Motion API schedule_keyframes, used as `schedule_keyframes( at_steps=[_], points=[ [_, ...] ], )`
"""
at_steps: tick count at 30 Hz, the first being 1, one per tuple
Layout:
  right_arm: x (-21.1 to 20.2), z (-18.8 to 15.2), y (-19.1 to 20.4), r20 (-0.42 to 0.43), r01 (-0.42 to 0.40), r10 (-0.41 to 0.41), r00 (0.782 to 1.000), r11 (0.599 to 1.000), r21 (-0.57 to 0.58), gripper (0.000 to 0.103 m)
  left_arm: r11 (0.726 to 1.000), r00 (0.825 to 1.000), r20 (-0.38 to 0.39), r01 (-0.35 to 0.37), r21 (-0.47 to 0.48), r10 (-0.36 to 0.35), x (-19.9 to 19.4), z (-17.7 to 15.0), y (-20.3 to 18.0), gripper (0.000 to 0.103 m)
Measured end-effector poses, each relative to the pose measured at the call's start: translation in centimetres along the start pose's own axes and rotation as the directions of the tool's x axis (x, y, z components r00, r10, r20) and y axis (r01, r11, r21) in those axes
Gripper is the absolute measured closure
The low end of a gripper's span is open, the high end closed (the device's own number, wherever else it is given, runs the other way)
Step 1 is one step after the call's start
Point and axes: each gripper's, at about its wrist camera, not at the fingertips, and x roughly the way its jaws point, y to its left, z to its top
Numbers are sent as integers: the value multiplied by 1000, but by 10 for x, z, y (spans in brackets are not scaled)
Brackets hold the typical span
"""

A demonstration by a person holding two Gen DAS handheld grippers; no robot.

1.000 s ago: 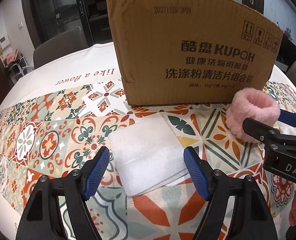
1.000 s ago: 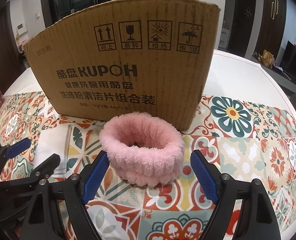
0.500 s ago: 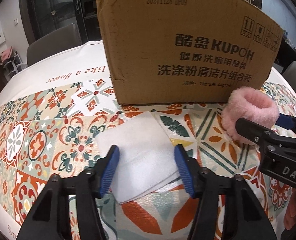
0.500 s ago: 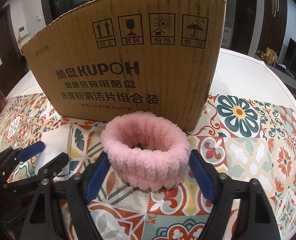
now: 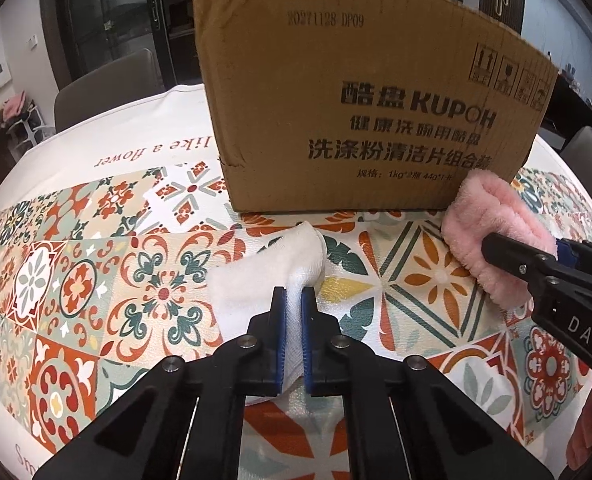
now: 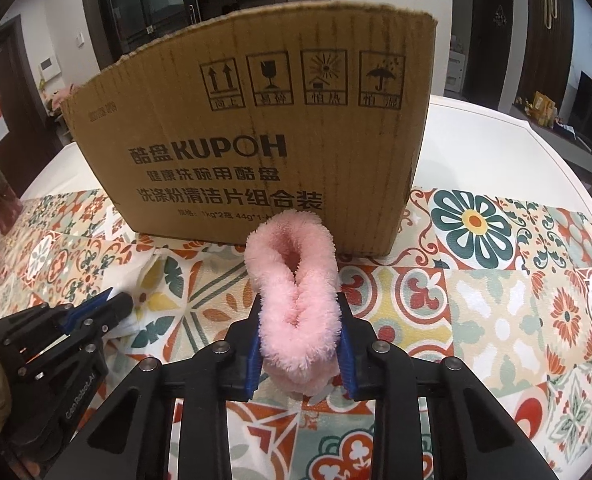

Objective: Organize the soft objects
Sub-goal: 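Close the left gripper on the white napkin while the right gripper grasps the pink hair band, then lift the napkin and pink hair band and carry both over the box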

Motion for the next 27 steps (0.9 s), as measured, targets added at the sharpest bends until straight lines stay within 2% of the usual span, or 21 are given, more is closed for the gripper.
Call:
schedule_keyframes(
  at_steps=[14, 27],
  points=[
    [-40, 6, 7, 58, -31, 30, 998, 999, 19, 71, 998, 996, 73, 50, -34, -47, -51, 11, -12, 95],
    [-89, 13, 13, 135, -36, 34, 990, 999, 16, 71, 998, 986, 158, 61, -31, -56, -101, 22, -20, 95]
  ],
)
